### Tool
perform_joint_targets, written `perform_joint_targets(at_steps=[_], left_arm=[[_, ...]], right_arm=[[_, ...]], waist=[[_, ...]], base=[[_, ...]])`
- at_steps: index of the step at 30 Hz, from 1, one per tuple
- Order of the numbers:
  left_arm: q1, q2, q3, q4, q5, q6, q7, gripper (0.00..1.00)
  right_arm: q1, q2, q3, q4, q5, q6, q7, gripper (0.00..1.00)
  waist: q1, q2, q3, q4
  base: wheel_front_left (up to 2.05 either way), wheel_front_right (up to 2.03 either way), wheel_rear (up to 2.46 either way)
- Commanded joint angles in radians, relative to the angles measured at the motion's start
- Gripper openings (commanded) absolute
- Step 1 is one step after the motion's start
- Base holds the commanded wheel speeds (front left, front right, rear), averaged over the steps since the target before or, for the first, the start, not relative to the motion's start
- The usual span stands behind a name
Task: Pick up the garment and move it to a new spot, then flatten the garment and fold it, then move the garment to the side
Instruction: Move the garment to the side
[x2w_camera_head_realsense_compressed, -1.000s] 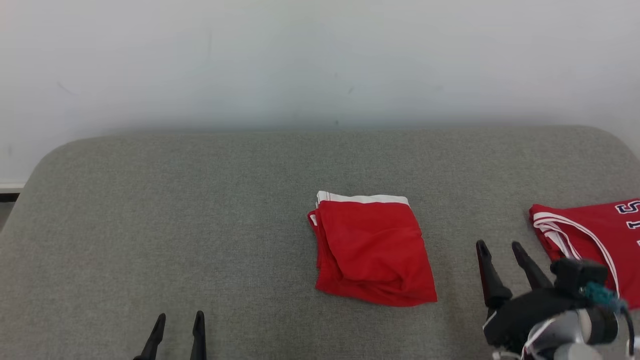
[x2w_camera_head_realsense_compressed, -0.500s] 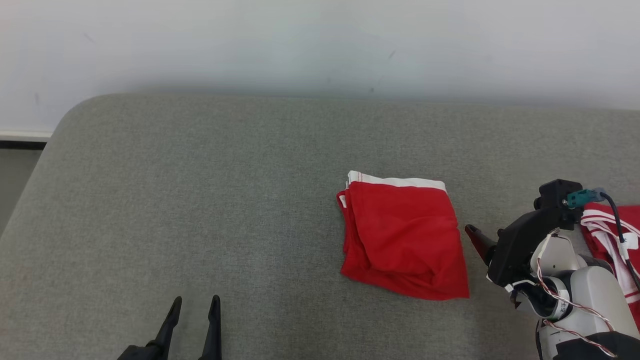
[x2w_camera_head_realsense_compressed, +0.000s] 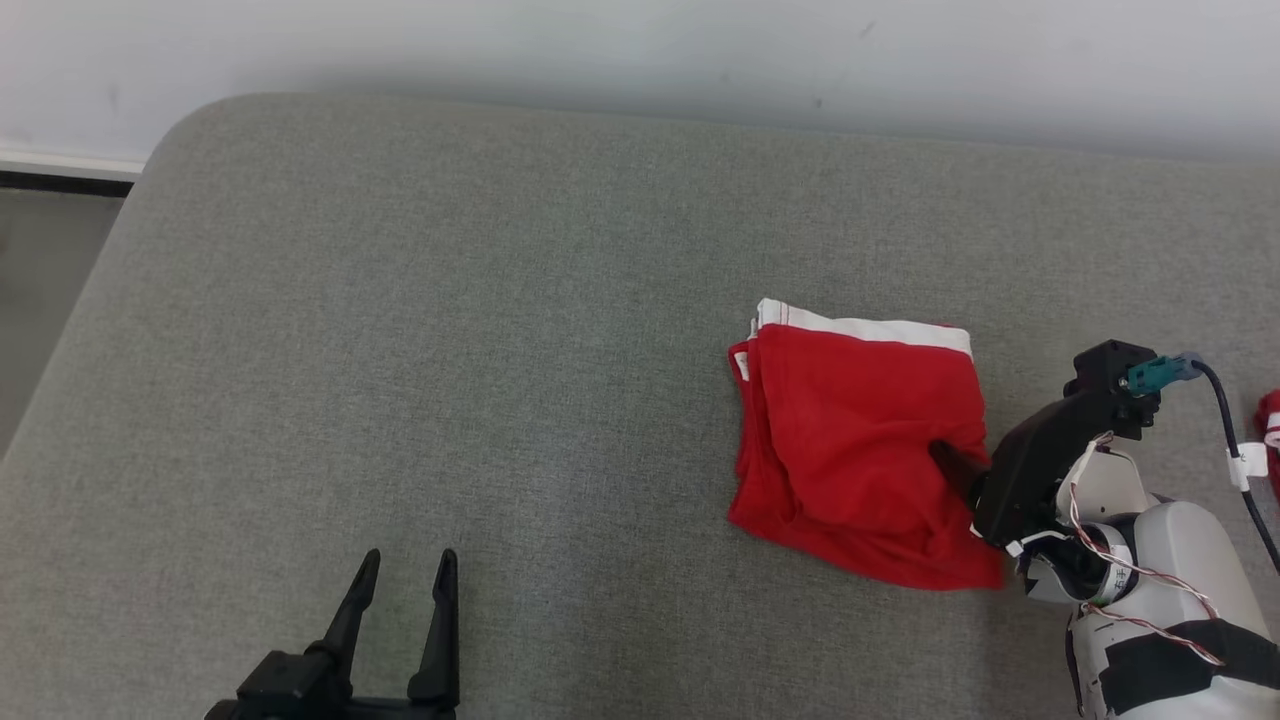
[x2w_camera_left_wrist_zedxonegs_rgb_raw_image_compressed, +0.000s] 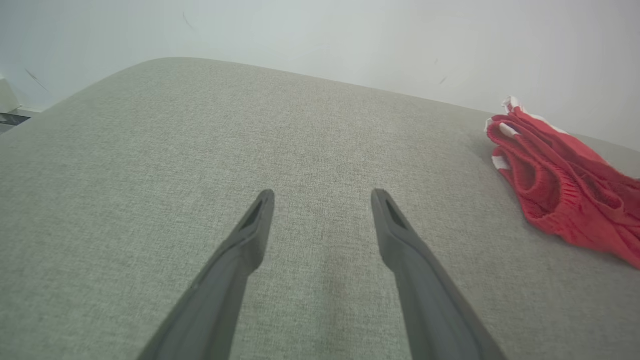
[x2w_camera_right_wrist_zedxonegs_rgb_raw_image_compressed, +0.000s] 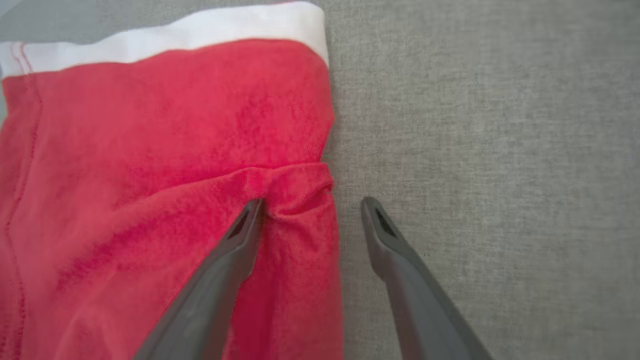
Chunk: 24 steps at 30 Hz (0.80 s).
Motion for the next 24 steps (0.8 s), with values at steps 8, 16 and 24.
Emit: perform_joint_targets(at_steps=[8,16,24], left_arm=[[-0.023,-0.003,0.002,-0.009,-0.013,0.002,-0.002,1.0],[-0.021,-0.003,0.01,-0.017,-0.039,0.002,-0.002,1.0],[-0.023,-0.003,0.027,-0.044,-0.063,0.002,-0.002,1.0]], right_arm=[[0.003,0.01,0.084,0.086,-0.013,0.002,0.033,0.31],[-0.002,-0.042,0.169,-0.005,-0.08,0.001,0.074,0.0],[-0.067,-0.26,0.416,-0.219,-0.043,0.001,0.22,0.0]], waist=[[-0.0002,-0.0002,0.029,0.015],[-0.0002,-0.0002,0.027,-0.015],[-0.0002,-0.0002,0.021,-0.118]], base=[[0.0,0.0,0.0],[0.0,0.0,0.0],[0.0,0.0,0.0]])
